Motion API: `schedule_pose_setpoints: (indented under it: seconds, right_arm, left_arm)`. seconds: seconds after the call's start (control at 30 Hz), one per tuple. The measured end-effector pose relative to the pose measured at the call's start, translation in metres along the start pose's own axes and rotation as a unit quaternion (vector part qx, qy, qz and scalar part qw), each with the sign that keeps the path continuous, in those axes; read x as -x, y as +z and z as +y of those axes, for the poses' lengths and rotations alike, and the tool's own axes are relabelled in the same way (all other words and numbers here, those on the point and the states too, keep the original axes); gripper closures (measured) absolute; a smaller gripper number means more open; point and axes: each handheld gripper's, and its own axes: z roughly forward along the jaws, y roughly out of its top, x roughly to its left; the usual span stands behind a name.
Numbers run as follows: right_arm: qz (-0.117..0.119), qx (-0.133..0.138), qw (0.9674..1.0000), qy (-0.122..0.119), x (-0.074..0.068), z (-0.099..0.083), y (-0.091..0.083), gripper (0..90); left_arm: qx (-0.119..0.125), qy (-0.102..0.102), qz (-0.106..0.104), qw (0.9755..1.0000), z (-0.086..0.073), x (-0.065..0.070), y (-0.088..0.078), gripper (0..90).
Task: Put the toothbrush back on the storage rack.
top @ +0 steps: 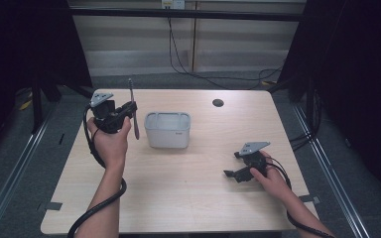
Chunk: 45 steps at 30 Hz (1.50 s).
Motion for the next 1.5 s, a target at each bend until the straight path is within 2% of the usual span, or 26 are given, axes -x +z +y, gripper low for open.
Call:
schedule_pose_setpoints:
  seconds: [0.53, 0.97, 1.17, 1.5]
  right_arm:
    - [0.0, 0.0, 1.0, 0.0, 0.0, 0.0, 0.0, 12.9]
    - [0.0, 0.001, 1.0, 0.001, 0.0, 0.0, 0.0, 12.9]
    - [0.0, 0.0, 1.0, 0.001, 0.0, 0.0, 0.0, 12.9]
    - [0.0, 0.001, 1.0, 0.0, 0.0, 0.0, 0.0, 12.9]
  left_arm:
    - [0.018, -0.001, -0.012, 0.9998, 0.015, 0.004, 0.006, 79.6]
    - [0.022, 0.008, -0.019, 0.9995, 0.023, 0.014, 0.016, 79.6]
    - [0.035, 0.013, -0.024, 0.999, 0.03, 0.019, 0.018, 79.6]
    - [0.041, 0.017, -0.03, 0.9986, 0.036, 0.023, 0.021, 79.6]
